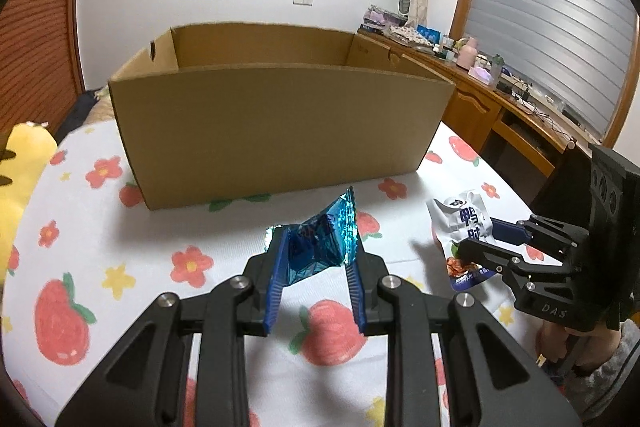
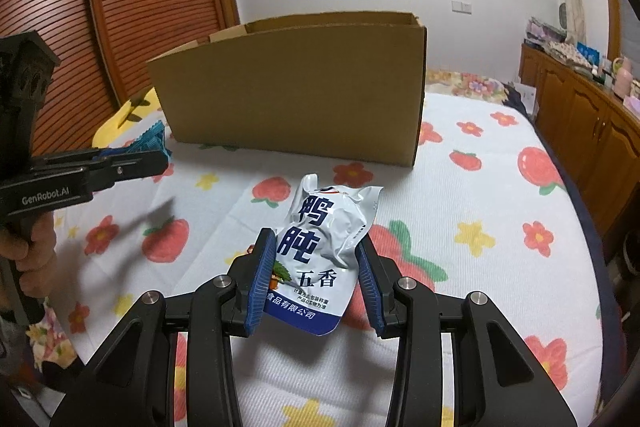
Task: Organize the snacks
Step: 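Lift and carry the teal candy and duck-neck pouch over the box with both tools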
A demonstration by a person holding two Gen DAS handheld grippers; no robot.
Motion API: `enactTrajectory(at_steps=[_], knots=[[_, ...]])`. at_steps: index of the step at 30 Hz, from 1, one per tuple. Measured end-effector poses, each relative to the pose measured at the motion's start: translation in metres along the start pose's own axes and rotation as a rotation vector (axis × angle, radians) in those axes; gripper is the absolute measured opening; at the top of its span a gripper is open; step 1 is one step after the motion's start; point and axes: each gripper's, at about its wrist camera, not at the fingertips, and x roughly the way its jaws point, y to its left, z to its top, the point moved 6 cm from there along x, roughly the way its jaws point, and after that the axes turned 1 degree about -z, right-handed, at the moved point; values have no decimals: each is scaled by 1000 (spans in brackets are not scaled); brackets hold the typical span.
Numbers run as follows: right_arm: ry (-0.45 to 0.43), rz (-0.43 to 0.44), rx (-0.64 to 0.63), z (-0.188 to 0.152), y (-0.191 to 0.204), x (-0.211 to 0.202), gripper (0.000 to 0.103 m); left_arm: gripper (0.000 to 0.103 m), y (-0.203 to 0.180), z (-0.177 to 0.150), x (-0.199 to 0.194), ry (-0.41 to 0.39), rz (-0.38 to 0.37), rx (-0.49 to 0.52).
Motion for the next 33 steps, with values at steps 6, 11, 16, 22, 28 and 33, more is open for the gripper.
enactTrajectory(at_steps=[6,11,16,22,28,33], knots=[[-2,-55,-27,7,1,-1,40,25,6,21,-14,-45,28,26],[-40,-62,-65,28,6,-13,40,25,10,44,-32,-80,51,60],[-105,-69,-108,67,13,-33,40,25,12,70,-48,-119,84,108],[-169,-65,-145,113,24,-50,40,26,16,96,-61,-144,84,124],[-184,-57,-184,139,35,-49,40,26,22,111,-59,-145,77,116],[-176,-72,-224,154,42,-38,40,26,31,122,-49,-134,81,99]])
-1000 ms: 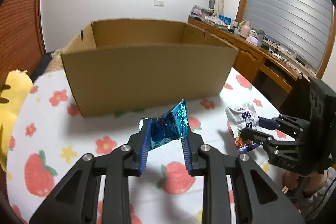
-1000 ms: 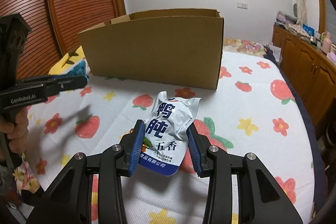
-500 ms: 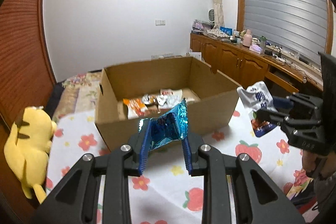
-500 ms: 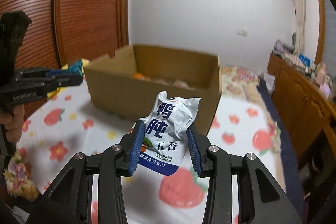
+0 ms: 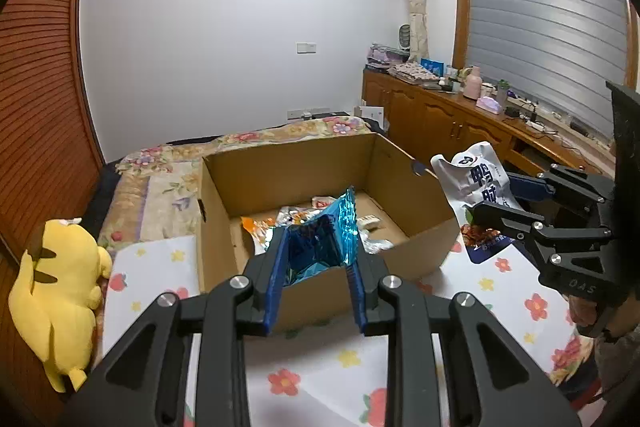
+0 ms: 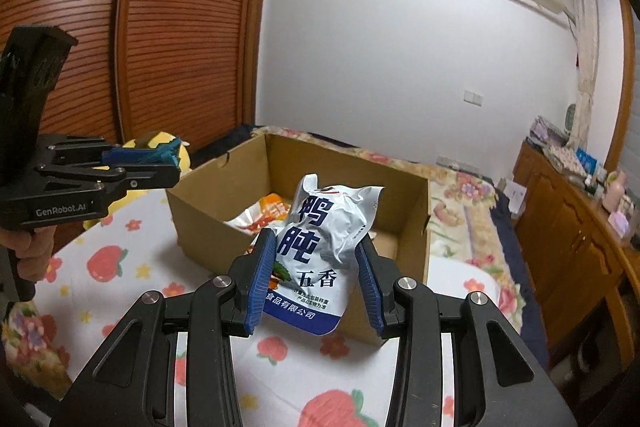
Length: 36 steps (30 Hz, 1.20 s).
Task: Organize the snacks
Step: 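Lift and carry the teal candy and duck-neck pouch over the box with both tools, then open both tools to drop the teal candy and duck-neck pouch into the box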
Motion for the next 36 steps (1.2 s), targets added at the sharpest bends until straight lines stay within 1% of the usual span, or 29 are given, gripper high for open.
enactTrajectory(at_steps=[6,11,18,23,26,36], knots=[[8,11,-4,11,-2,17,40,26,10,8,15,14,27,-7],[15,1,-13,17,-4,30,40,26,14,10,29,29,45,-4],[38,-7,7,19,-13,52,40,26,20,11,46,44,39,-8],[52,4,47,17,-23,69,40,26,24,10,61,57,44,7],[66,18,68,14,-27,82,40,26,28,9,74,76,33,-13],[129,51,84,1,-31,125,40,26,29,1,100,118,7,-15]])
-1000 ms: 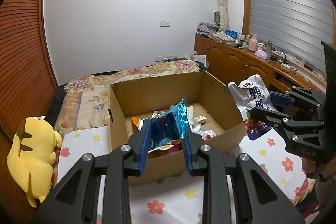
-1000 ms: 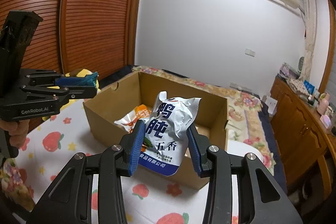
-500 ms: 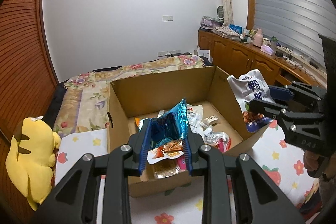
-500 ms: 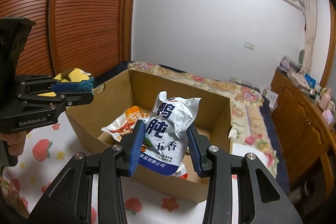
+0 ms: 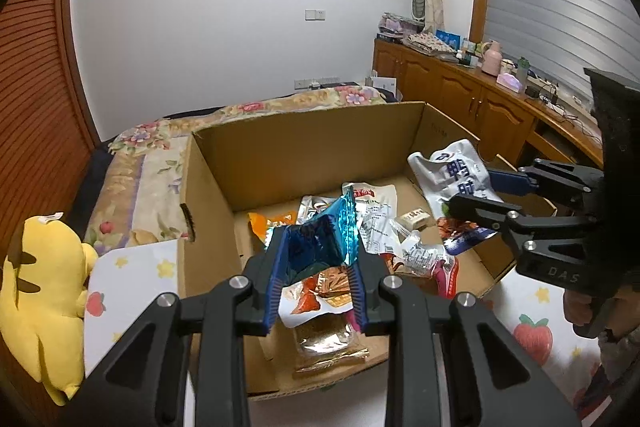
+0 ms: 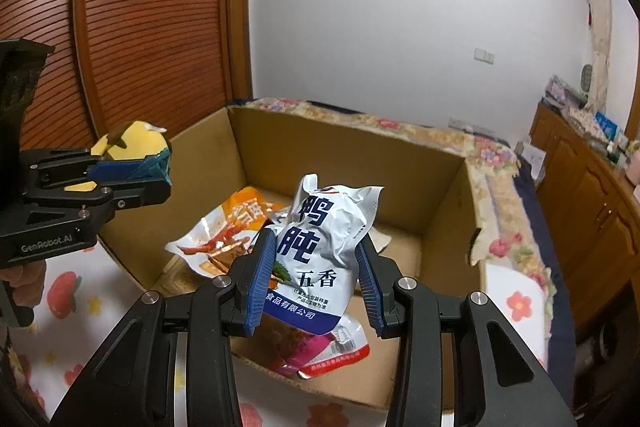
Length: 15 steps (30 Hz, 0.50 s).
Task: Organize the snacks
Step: 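Open both tools to drop the teal candy and duck-neck pouch into the box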
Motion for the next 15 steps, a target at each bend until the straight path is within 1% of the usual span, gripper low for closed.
enactTrajectory(at_steps=[5,7,8,9,12,15], knots=[[32,10,9,-5,0,14,40,29,-6,-5,10,28,-10,7],[44,19,12,-7,1,18,40,33,-5,-7,13,38,-12,5],[50,24,15,-8,1,20,40,41,-5,-8,14,40,-13,2],[55,30,20,-8,0,21,41,46,-5,-8,15,40,-17,-2],[57,35,32,-10,-2,22,41,50,-4,-8,12,34,-22,-17],[50,34,33,-10,-1,19,43,51,-4,-8,7,21,-13,-17]])
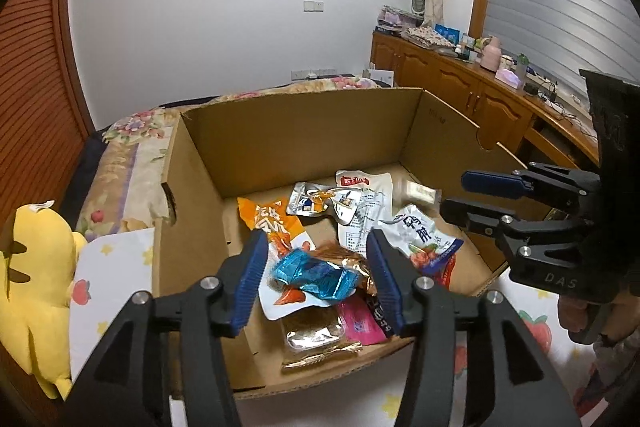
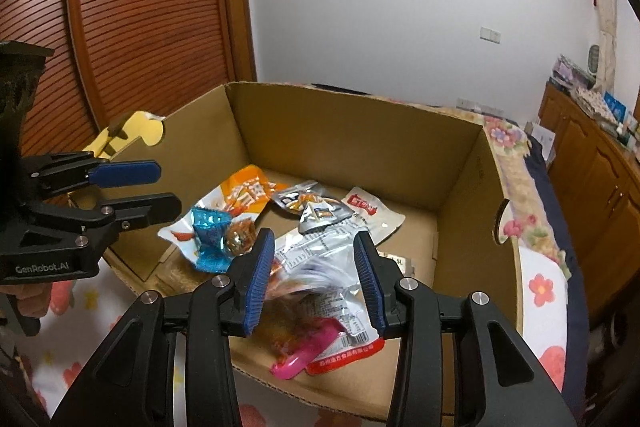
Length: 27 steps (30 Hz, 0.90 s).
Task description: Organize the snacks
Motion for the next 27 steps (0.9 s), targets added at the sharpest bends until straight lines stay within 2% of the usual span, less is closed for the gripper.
enactTrajectory(at_steps=[10,22,23,24,27], knots=[[-66,-13,13,-2,5,-45,44,52,-12,1,-41,-57,34,18],[-170,-59,32,-3,16,-133,50,58,-30,9,-126,-152,70,38],[-183,-63,37,-5,17,-142,51,61,-30,10,-132,-157,75,35],[-192,-65,44,-7,18,-146,54,69,-30,9,-137,-161,80,33],[-193,-69,63,-15,19,-157,55,83,-33,10,-154,-192,93,40]])
